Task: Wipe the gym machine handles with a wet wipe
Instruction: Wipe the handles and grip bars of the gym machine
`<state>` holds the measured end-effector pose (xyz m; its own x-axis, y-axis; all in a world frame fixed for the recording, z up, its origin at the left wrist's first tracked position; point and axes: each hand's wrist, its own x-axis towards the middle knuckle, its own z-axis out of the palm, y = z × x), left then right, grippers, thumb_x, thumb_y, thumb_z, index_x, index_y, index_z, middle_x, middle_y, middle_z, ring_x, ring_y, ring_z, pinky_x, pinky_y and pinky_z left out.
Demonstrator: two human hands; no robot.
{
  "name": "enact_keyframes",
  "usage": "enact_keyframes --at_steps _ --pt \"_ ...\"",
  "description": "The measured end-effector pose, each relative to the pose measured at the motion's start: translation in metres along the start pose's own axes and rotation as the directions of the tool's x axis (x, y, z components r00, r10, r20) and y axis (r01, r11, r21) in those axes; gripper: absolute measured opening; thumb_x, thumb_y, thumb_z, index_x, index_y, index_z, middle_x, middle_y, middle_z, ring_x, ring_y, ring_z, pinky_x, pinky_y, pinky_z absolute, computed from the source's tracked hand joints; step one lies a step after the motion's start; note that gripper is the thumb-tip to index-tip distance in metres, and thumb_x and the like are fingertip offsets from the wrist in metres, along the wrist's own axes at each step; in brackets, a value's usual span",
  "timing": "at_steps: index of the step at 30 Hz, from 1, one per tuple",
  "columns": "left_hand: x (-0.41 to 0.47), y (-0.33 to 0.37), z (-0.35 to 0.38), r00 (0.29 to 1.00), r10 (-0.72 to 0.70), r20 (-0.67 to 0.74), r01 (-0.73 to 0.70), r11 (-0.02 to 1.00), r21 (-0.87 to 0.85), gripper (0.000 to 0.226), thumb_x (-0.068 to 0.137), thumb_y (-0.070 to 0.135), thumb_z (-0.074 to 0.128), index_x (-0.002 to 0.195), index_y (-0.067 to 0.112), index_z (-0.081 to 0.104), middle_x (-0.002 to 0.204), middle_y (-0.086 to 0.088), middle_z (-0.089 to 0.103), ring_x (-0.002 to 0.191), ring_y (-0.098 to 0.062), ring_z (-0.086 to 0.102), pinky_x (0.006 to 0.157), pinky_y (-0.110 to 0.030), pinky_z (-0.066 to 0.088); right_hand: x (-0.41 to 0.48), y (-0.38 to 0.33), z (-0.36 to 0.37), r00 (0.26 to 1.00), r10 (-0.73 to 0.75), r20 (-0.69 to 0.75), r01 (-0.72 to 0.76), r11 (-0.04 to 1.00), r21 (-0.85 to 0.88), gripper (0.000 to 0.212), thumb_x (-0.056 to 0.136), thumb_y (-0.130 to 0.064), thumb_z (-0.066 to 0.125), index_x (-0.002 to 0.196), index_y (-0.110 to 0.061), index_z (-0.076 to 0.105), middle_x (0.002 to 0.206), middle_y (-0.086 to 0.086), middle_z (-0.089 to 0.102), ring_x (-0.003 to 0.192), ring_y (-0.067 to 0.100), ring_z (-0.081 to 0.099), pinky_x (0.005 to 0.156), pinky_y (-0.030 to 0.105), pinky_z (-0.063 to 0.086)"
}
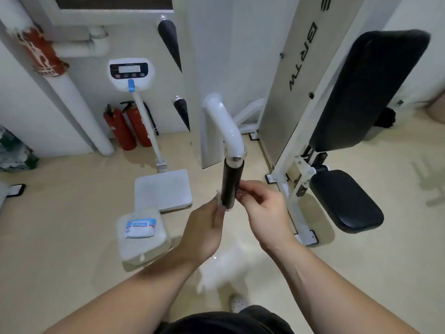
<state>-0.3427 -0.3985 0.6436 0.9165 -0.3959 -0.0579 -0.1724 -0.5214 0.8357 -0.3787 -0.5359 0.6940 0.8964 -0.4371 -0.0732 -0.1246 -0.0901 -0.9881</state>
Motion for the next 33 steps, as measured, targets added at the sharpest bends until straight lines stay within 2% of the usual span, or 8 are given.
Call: enact_keyframes --at_steps 7,9,12,16,19,22,26,33 --pt "0.006 -0.023 -0.075 0.966 0.151 0.209 -0.139 0.988 -0.070 0.026 0.108 0.020 0.040 0.091 0.022 0.059 0.065 0.014 0.052 0.064 -0.001 0.049 0.059 -0.016 0.034 -0.044 0.000 0.073 0.848 0.188 -0.495 -0.230 0.973 -0.025 0.032 0.093 -0.004 0.055 0.113 -0.026 0.067 0.114 -0.006 0.068 0.102 0.005 0.064 0.080 0.019 0.048" --pt "0.005 -0.027 -0.096 0.967 0.115 0.227 -0.091 0.989 -0.114 0.030 0.109 0.025 0.039 0.092 0.030 0.064 0.076 0.020 0.064 0.075 0.001 0.056 0.065 -0.011 0.039 -0.053 -0.006 0.092 0.780 0.354 -0.516 -0.363 0.928 0.087 0.018 0.094 -0.009 0.055 0.105 -0.018 0.065 0.101 -0.003 0.065 0.082 0.011 0.058 0.065 0.024 0.043" --pt "0.008 -0.031 -0.126 0.976 0.056 0.210 -0.024 0.988 -0.153 0.039 0.109 0.027 0.038 0.086 0.044 0.065 0.079 0.020 0.068 0.074 -0.001 0.057 0.062 -0.010 0.038 -0.058 -0.018 0.120 0.833 0.403 -0.379 -0.412 0.909 0.061 0.011 0.092 -0.009 0.057 0.093 -0.006 0.066 0.087 0.001 0.063 0.075 0.016 0.054 0.064 0.030 0.042" --pt "0.021 -0.043 -0.160 0.992 0.004 0.126 0.032 0.959 -0.283 0.035 0.108 0.030 0.042 0.085 0.038 0.068 0.070 0.029 0.063 0.066 -0.002 0.051 0.061 -0.010 0.040 -0.043 -0.040 0.157 0.921 0.217 -0.323 -0.249 0.967 -0.062 0.014 0.091 -0.012 0.062 0.099 -0.021 0.069 0.098 -0.011 0.068 0.084 0.007 0.062 0.071 0.022 0.047" --pt "0.038 -0.047 -0.181 0.995 -0.053 0.087 0.079 0.938 -0.338 0.030 0.106 0.039 0.043 0.103 0.031 0.072 0.068 0.023 0.062 0.069 -0.006 0.053 0.075 -0.029 0.051 -0.022 -0.052 0.178 0.944 0.029 -0.330 -0.092 0.980 -0.179 0.026 0.093 -0.017 0.064 0.116 -0.030 0.061 0.122 -0.018 0.059 0.104 -0.007 0.057 0.077 0.010 0.046" --pt "0.060 -0.043 -0.198 0.997 -0.070 0.024 0.074 0.937 -0.341 0.030 0.107 0.033 0.043 0.116 0.025 0.071 0.079 0.017 0.068 0.074 -0.005 0.057 0.074 -0.027 0.043 -0.001 -0.056 0.190 0.915 -0.201 -0.349 0.075 0.936 -0.343 0.032 0.093 -0.018 0.066 0.122 -0.029 0.059 0.126 -0.013 0.054 0.113 -0.003 0.052 0.092 0.016 0.045" --pt "0.088 -0.024 -0.210 1.000 -0.023 -0.013 0.017 0.940 -0.342 0.030 0.107 0.027 0.043 0.101 0.033 0.072 0.080 0.008 0.064 0.071 -0.008 0.051 0.068 -0.027 0.042 0.024 -0.055 0.193 0.835 -0.471 -0.284 0.241 0.777 -0.581 0.032 0.089 -0.019 0.063 0.121 -0.016 0.064 0.122 0.002 0.056 0.115 0.011 0.050 0.100 0.009 0.032" --pt "0.136 -0.013 -0.216 0.993 0.040 -0.115 -0.078 0.937 -0.342 0.029 0.102 0.035 0.045 0.094 0.026 0.071 0.091 -0.020 0.069 0.076 -0.013 0.057 0.072 -0.034 0.045 0.053 -0.044 0.204 0.820 -0.449 -0.356 0.239 0.833 -0.499 0.034 0.085 -0.030 0.057 0.117 -0.021 0.064 0.119 -0.007 0.052 0.113 -0.005 0.041 0.098 0.026 0.036"
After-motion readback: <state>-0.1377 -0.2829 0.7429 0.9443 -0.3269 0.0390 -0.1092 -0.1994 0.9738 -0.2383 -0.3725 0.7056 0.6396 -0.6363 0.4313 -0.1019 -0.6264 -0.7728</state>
